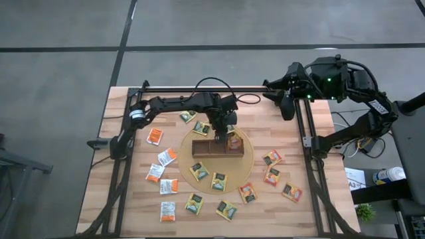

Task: Pick & Place Tea
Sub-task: Put the orange tea bag into the right section of the wooden organizer

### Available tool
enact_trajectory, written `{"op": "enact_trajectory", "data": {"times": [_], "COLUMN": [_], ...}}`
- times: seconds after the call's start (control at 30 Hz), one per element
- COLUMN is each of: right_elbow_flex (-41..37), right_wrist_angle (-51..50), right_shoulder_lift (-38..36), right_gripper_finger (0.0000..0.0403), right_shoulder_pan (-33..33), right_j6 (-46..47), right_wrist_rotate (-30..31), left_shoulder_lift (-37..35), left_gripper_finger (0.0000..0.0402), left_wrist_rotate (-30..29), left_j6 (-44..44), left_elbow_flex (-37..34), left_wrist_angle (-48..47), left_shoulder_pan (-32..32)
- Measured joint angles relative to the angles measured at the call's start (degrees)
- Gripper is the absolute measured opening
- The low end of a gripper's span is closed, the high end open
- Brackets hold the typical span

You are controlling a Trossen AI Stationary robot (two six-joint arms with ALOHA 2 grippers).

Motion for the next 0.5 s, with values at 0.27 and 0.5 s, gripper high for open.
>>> {"op": "enact_trajectory", "data": {"times": [0.27,0.5], "right_elbow_flex": [-0.13,-0.13], "right_wrist_angle": [0.06,0.08], "right_shoulder_lift": [0.0,0.0], "right_gripper_finger": [0.0187,0.0187], "right_shoulder_pan": [0.0,0.0], "right_j6": [0.0,0.0], "right_wrist_rotate": [0.04,1.56], "left_shoulder_lift": [0.0,0.25], "left_gripper_finger": [0.0,0.0], "left_wrist_rotate": [-0.22,0.42], "left_j6": [-0.09,-1.08], "left_elbow_flex": [-0.04,-0.13], "left_wrist_angle": [-0.02,0.26], "left_shoulder_pan": [0.02,0.02]}}
